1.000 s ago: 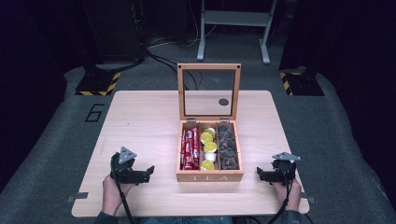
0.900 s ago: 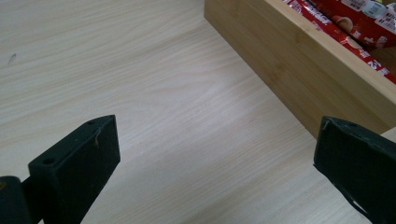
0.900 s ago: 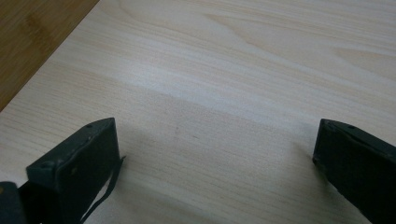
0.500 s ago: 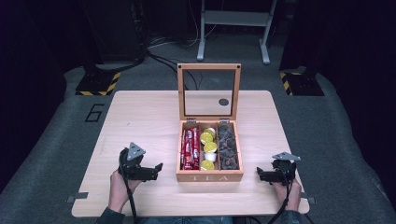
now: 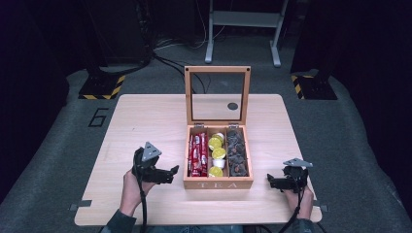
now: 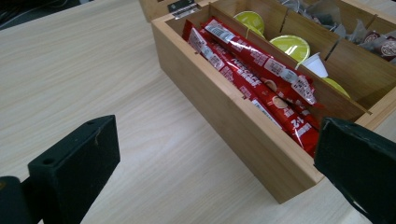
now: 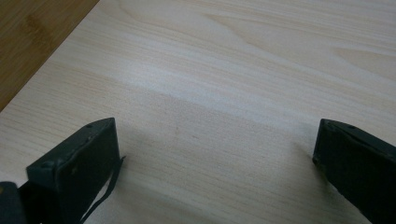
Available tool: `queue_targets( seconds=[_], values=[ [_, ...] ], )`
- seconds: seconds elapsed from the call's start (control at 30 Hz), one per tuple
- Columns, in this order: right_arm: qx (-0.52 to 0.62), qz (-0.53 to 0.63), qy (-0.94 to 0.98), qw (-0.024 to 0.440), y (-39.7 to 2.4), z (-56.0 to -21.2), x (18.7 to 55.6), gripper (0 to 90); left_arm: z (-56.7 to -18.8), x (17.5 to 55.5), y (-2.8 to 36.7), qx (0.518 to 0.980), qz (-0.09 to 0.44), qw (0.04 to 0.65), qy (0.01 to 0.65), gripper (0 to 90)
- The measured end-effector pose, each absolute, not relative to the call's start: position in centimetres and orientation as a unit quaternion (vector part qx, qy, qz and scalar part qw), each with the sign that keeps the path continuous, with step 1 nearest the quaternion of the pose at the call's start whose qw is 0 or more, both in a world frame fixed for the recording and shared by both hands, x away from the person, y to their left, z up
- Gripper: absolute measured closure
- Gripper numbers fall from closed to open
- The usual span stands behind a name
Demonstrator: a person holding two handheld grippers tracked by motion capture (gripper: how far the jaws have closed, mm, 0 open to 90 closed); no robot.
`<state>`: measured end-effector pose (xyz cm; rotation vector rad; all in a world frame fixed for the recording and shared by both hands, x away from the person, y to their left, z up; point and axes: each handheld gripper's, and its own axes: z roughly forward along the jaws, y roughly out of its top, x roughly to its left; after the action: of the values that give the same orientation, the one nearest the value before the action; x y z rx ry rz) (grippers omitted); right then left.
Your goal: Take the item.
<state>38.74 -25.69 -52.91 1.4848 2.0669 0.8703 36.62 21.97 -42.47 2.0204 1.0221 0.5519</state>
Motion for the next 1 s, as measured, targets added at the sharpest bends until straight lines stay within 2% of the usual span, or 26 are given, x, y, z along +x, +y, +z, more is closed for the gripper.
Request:
queue_targets(
  seconds=[0.73, 1.0],
  values=[
    [0.540, 0.316, 0.747, 0.224, -25.7, -52.9, 38.7, 0.0, -40.4, 39.3, 17.8, 0.808, 0.191, 0.418, 0.368, 1.1],
    [0.540, 0.316, 0.747, 0.224, -25.7, -52.9, 38.7, 0.0, -41.4, 41.1, 15.9, 0.819, 0.172, 0.408, 0.365, 7.7]
  ],
)
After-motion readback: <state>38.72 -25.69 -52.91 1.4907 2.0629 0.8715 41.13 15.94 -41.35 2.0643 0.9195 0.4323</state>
